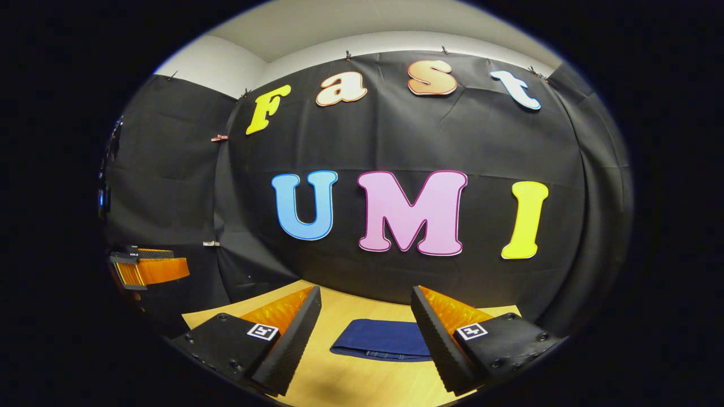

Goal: Grasp the waist and the cuffs of the jeans and fold them to make the two legs overlap; first hold the waist and fold one-third of the jeans toward the cuffs, then hold the cuffs and fold the remaining one-third in the same direction to finish folding.

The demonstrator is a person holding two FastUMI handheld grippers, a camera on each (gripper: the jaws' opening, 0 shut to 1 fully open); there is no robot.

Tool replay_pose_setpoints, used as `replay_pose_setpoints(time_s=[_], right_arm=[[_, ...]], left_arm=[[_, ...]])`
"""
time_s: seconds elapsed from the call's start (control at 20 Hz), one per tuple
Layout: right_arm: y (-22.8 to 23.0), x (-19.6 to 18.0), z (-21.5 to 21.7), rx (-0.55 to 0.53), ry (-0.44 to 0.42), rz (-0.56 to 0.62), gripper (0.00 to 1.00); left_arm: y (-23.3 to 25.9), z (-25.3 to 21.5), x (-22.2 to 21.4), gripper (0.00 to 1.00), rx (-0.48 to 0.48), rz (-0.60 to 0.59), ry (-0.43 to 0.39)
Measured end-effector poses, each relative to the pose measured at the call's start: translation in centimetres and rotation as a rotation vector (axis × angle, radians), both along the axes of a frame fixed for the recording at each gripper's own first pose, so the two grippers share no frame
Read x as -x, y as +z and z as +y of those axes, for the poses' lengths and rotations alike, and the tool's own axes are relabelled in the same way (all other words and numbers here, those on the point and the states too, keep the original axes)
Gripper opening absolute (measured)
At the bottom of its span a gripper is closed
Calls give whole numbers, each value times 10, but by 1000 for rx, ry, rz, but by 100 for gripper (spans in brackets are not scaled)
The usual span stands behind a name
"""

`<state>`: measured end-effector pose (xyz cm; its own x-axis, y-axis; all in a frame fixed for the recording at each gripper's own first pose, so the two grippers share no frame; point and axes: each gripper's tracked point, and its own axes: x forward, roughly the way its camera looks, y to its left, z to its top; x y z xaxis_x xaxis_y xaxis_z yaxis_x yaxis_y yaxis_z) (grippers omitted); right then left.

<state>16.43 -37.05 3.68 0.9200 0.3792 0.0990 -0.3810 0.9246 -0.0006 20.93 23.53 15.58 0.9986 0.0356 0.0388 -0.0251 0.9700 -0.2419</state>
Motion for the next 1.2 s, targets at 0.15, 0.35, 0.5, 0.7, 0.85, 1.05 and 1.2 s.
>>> replay_pose_setpoints(time_s=[0.15,0.35,0.5,0.7,0.85,1.05,1.2], right_arm=[[0,-1,1,-5,-1,1,98],[-3,0,8,2,8,7,98],[-5,0,12,7,13,5,98],[-6,-2,11,9,8,4,98],[-9,-2,15,8,18,18,97],[-7,-3,17,18,23,5,98],[-10,-4,17,21,26,11,97]], left_arm=[[1,-2,0,96,-27,-5,-3],[2,-1,1,96,-21,7,-4],[4,0,4,96,-15,7,5],[0,-1,5,96,-9,14,17],[0,-1,10,96,6,23,23],[-1,0,13,96,21,27,35],[-2,1,15,96,24,40,39]])
